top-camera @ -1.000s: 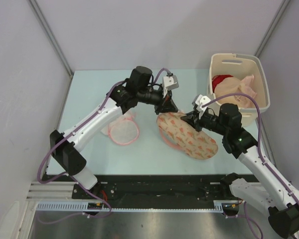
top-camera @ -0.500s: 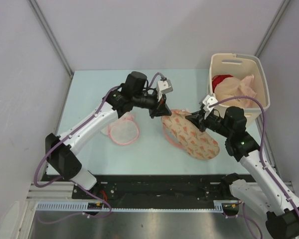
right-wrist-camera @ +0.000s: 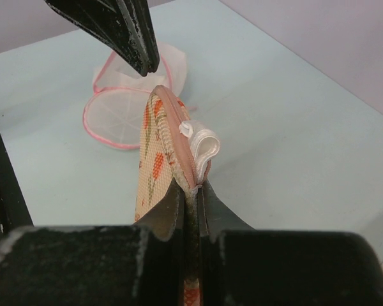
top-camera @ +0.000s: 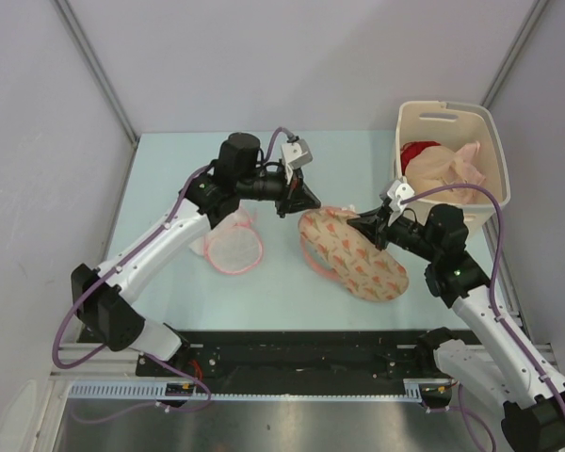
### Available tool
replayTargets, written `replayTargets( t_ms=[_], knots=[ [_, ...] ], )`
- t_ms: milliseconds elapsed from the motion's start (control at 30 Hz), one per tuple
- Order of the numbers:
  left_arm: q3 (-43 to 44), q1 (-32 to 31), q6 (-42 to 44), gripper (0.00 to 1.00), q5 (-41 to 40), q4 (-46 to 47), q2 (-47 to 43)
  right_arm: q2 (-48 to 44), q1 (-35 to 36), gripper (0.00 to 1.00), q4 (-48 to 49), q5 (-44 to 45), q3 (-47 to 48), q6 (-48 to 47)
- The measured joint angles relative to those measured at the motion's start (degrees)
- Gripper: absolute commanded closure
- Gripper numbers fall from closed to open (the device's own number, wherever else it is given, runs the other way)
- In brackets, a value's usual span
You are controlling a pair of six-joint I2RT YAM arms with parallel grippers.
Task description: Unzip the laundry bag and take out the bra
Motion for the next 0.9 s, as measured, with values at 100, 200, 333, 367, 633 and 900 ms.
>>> replayTargets(
  t_ms=[100,200,333,367,633,900],
  knots=[
    [0.59,0.09,-1.38,0.72,0.92,1.42,0.31,0.00,0.00,1.00,0.04,-0.61,0.00,0.28],
    [3.19,-0.09,-2.58,0.61,1.84,1.99,2.10,0.00,0.00,1.00,0.02,-1.05,0.00,0.31],
    [6.71,-1.20,-2.32,0.59,1.55,1.16,4.74,0.00,0.00,1.00,-0.07,-1.49,0.00,0.28],
    [7.15,-1.53,-2.14,0.56,1.44,0.92,5.11,0.00,0.00,1.00,-0.07,-1.60,0.00,0.28],
    [11.41,-3.93,1.62,0.56,1.31,-4.24,8.70,0.28,0.00,1.00,0.28,-2.56,0.00,0.52],
    [14.14,-4.24,4.17,0.60,1.25,-7.91,11.17,1.42,0.00,1.00,1.22,-3.10,0.00,0.98]
  ],
)
